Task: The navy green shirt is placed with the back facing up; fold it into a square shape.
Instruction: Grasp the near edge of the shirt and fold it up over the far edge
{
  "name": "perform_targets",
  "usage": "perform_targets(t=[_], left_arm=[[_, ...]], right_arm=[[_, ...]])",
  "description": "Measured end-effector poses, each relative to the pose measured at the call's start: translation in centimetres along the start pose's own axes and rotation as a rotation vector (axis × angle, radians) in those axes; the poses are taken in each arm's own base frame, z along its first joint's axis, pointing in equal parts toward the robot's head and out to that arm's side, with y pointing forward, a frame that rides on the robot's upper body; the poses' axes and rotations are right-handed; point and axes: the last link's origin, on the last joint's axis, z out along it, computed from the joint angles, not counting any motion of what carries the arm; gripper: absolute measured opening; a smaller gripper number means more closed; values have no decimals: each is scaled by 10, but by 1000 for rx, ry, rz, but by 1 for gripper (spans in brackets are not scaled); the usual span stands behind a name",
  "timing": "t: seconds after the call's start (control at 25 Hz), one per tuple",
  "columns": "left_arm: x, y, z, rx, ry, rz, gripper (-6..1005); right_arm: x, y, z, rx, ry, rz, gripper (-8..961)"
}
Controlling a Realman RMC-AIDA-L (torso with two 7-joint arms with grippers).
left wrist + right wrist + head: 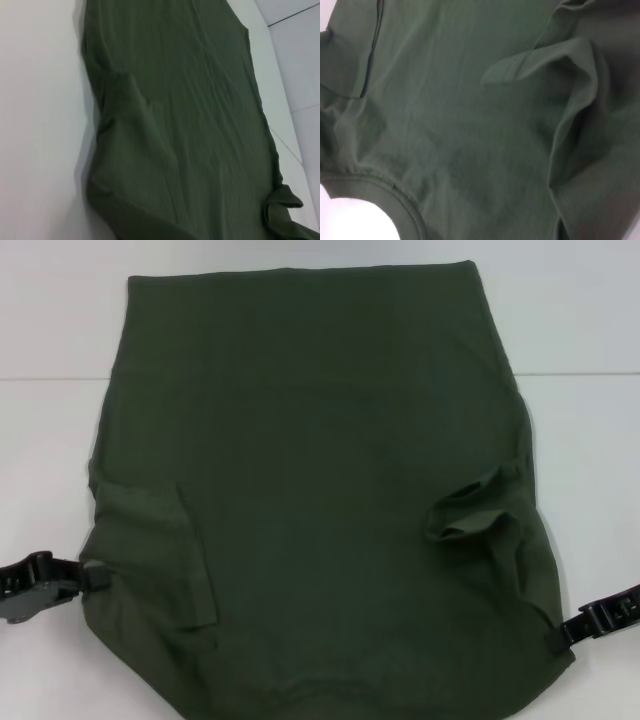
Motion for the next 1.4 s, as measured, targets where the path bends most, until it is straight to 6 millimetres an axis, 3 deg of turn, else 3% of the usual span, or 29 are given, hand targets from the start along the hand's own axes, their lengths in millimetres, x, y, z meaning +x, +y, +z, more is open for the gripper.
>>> perform_targets(t=[0.12, 0.68, 1.12, 1.4], left_arm=[[-2, 1, 0, -5, -13, 8, 6], [-32, -2, -26, -29, -170, 62, 6], [-66, -4, -53, -74, -271, 88, 6], [-52, 3, -49, -92, -259, 116, 6]], right_arm=[[1, 0, 0, -4, 3, 3, 0], [14, -2, -15, -39, 48, 3, 8], [48, 3, -14, -141, 136, -15, 14], [51, -1, -19, -172, 66, -14, 18]])
